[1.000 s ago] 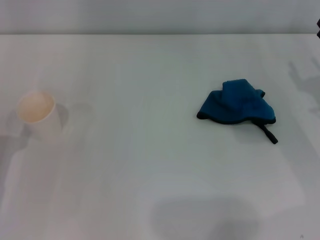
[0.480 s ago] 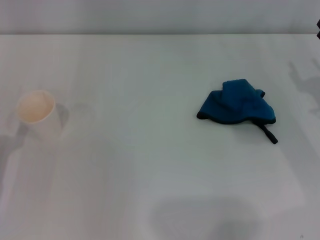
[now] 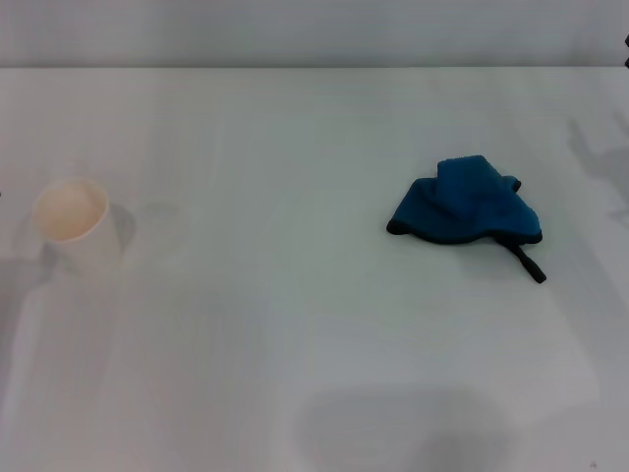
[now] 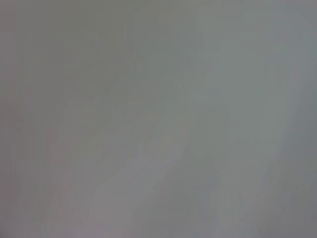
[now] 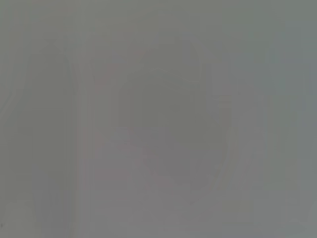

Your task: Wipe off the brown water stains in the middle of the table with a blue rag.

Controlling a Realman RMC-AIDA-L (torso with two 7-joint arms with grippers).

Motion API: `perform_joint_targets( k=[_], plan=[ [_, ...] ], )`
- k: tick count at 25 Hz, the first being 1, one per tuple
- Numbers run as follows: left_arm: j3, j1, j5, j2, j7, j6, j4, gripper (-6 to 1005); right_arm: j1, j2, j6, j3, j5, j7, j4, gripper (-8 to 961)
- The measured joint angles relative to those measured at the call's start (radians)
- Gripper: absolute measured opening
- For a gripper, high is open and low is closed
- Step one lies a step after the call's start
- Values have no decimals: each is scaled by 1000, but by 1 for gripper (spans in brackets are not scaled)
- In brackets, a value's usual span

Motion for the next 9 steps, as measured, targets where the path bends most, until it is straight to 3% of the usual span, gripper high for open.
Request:
perform_joint_targets(
  k=[9],
  plan=[
    [0, -17, 0, 1, 1, 0, 0, 875, -1, 0, 13, 0, 0, -1, 5, 724]
  ],
)
